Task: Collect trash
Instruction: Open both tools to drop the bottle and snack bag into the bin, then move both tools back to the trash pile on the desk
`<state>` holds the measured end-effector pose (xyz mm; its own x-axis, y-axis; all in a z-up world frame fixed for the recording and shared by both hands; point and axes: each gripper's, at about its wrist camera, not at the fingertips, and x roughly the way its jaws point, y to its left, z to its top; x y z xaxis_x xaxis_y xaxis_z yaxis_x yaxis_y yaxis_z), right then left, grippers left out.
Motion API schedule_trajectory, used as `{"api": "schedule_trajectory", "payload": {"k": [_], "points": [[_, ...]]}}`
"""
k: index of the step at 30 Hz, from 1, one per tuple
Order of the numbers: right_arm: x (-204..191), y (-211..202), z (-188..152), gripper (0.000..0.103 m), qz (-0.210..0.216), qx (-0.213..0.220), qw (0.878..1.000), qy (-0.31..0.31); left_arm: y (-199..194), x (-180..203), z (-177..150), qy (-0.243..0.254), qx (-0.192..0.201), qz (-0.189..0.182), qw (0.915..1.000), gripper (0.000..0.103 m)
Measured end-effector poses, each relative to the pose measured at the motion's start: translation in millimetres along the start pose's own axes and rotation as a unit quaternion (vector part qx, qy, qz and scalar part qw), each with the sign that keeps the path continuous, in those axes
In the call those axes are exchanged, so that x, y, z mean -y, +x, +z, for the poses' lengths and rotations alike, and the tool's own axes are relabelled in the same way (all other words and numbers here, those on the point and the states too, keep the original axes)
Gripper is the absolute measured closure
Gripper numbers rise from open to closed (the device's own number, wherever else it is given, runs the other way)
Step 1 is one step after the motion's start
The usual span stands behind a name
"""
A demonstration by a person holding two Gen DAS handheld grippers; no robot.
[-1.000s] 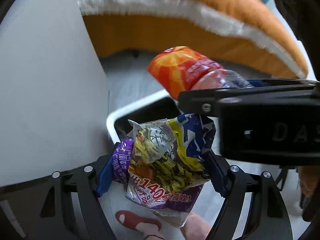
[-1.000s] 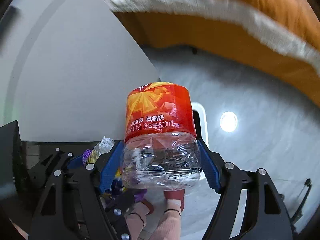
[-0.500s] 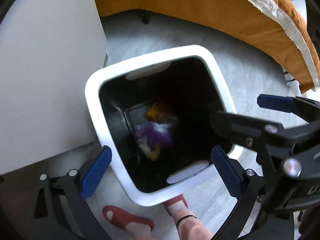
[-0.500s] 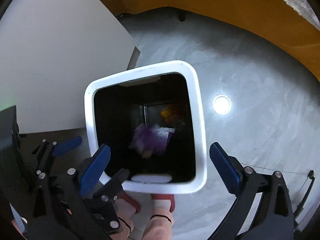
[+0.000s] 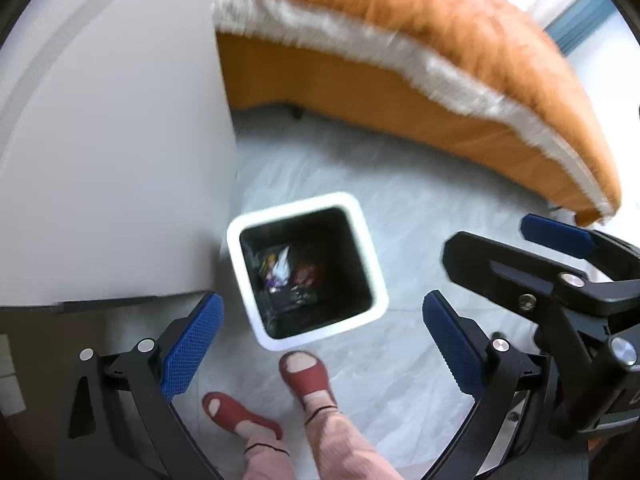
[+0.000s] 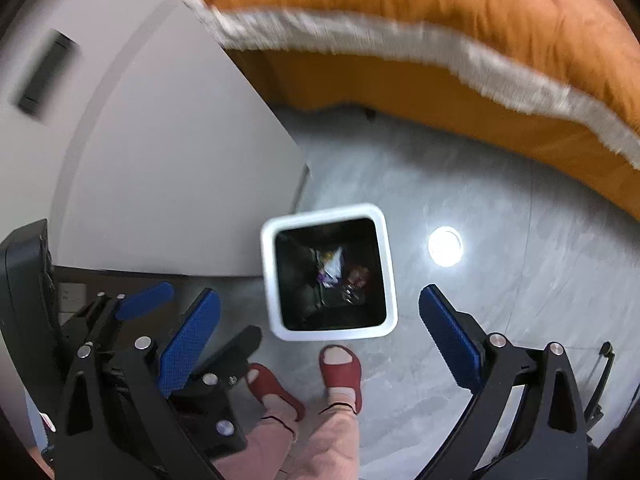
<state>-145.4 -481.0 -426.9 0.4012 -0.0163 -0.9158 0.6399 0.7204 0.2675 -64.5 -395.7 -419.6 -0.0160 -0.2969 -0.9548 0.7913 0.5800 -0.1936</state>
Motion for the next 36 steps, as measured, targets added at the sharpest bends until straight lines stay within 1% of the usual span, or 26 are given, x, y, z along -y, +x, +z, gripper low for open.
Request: {"api": "schedule_trajectory", "payload": {"k": [2, 3, 5, 7, 9, 12, 13, 14, 17, 19, 21, 24, 25, 27, 30, 32, 35, 36], "points": [[-9.2, -31.8, 2.2, 0.004, 0.005, 0.019, 1.0, -0.004, -44.4, 6.5, 1.7, 0.003, 0.029, -0.011, 0.9995, 0.005], [-14.7, -53.0, 3.3, 0.004, 0.009, 0.033, 0.999, -0.009, -57.4, 5.8, -4.6, 0.004, 0.04, -0.013, 0.9991, 0.005], [-28.7, -92.6, 5.8, 0.004, 0.022, 0.058, 0.998, -0.016, -94.6, 9.2, -6.3, 0.007, 0.067, -0.012, 0.9976, 0.005], [-40.0, -122.1, 7.2, 0.004, 0.03, 0.078, 0.996, -0.024, -132.8, 8.7, -7.1, 0.0, 0.093, -0.012, 0.9956, 0.005], [-54.4, -155.5, 11.4, 0.004, 0.04, 0.102, 0.993, -0.041, -165.9, 3.8, -9.2, -0.009, 0.122, -0.013, 0.9923, 0.005], [-79.2, -189.2, 15.0, 0.004, 0.056, 0.131, 0.987, -0.067, -216.6, -3.9, -7.1, -0.015, 0.168, -0.008, 0.9856, 0.005], [-86.5, -196.8, 16.0, 0.004, 0.06, 0.139, 0.986, -0.075, -237.3, -9.7, -6.4, -0.019, 0.189, 0.002, 0.9819, 0.005], [-99.7, -207.1, 18.3, 0.004, 0.067, 0.149, 0.983, -0.088, -247.7, -13.2, -7.7, -0.022, 0.2, 0.007, 0.9796, 0.005], [-123.2, -222.2, 20.2, 0.004, 0.085, 0.164, 0.976, -0.113, -285.7, -29.3, -11.4, -0.036, 0.234, 0.03, 0.9712, 0.005], [-149.4, -231.3, 21.7, 0.004, 0.105, 0.171, 0.97, -0.136, -308.1, -43.2, -18.6, -0.047, 0.255, 0.053, 0.9644, 0.005], [-174.6, -236.6, 21.3, 0.004, 0.112, 0.182, 0.963, -0.162, -325.0, -54.4, -23.4, -0.056, 0.265, 0.067, 0.9604, 0.005], [-210.1, -241.3, 21.0, 0.004, 0.124, 0.194, 0.951, -0.206, -349.5, -76.0, -36.0, -0.074, 0.284, 0.096, 0.9513, 0.005], [-226.4, -244.0, 20.4, 0.004, 0.131, 0.198, 0.945, -0.224, -356.7, -83.3, -40.6, -0.081, 0.288, 0.106, 0.9484, 0.005], [-246.9, -245.5, 19.5, 0.004, 0.144, 0.198, 0.939, -0.243, -366.2, -98.4, -50.1, -0.093, 0.294, 0.118, 0.944, 0.005], [-281.4, -245.6, 16.8, 0.004, 0.165, 0.197, 0.928, -0.271, -378.9, -123.9, -68.4, -0.12, 0.302, 0.145, 0.9345, 0.005], [-303.6, -246.0, 12.2, 0.004, 0.175, 0.196, 0.92, -0.29, -389.0, -143.4, -81.6, -0.141, 0.305, 0.167, 0.9269, 0.005], [-342.6, -241.8, 3.0, 0.004, 0.191, 0.193, 0.905, -0.327, -398.3, -172.3, -101.2, -0.169, 0.304, 0.209, 0.9142, 0.005], [-353.3, -239.7, 0.9, 0.004, 0.194, 0.191, 0.901, -0.337, -402.5, -187.7, -111.3, -0.182, 0.301, 0.223, 0.9092, 0.005]]}}
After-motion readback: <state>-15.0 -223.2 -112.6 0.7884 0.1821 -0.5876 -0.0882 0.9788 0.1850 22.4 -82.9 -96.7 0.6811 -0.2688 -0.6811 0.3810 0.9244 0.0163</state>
